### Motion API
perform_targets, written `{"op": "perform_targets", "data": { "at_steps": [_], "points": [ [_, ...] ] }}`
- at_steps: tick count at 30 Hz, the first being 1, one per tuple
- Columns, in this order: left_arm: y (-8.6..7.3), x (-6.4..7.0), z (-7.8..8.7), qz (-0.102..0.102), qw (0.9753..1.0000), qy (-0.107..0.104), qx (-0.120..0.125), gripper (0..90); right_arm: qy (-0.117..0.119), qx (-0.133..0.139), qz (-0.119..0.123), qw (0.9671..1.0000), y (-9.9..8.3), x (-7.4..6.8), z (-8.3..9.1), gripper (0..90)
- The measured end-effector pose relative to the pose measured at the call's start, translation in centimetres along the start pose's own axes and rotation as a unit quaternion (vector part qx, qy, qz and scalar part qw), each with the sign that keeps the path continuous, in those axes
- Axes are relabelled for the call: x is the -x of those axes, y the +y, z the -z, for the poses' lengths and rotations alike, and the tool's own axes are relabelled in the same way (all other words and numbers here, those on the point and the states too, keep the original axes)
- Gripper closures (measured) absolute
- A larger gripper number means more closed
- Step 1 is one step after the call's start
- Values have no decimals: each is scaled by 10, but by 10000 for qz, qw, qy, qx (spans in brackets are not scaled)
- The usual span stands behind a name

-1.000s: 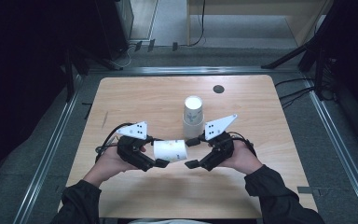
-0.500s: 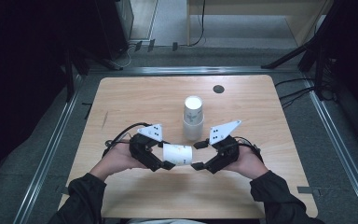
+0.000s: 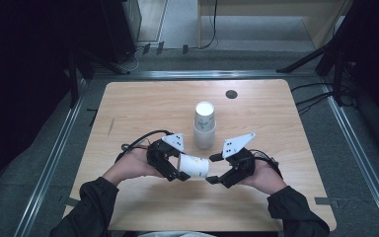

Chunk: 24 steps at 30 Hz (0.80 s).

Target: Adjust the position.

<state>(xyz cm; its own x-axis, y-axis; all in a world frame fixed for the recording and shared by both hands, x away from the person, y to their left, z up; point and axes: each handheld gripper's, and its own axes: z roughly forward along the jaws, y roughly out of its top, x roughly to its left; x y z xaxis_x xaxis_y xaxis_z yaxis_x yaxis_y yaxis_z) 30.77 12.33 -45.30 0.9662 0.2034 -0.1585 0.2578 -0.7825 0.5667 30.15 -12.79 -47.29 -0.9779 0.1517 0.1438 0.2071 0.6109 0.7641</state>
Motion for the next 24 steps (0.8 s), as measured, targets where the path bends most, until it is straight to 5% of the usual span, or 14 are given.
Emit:
{"op": "perform_targets", "data": {
  "at_steps": [10,24],
  "points": [
    [8,1,-13,-71,9993,-81,-371,254,-20,-175,90,9998,-3,-2,-10,260],
    [12,7,-21,-172,9986,-128,-482,253,19,-432,323,9985,1,-6,-31,261]
  ]
}}
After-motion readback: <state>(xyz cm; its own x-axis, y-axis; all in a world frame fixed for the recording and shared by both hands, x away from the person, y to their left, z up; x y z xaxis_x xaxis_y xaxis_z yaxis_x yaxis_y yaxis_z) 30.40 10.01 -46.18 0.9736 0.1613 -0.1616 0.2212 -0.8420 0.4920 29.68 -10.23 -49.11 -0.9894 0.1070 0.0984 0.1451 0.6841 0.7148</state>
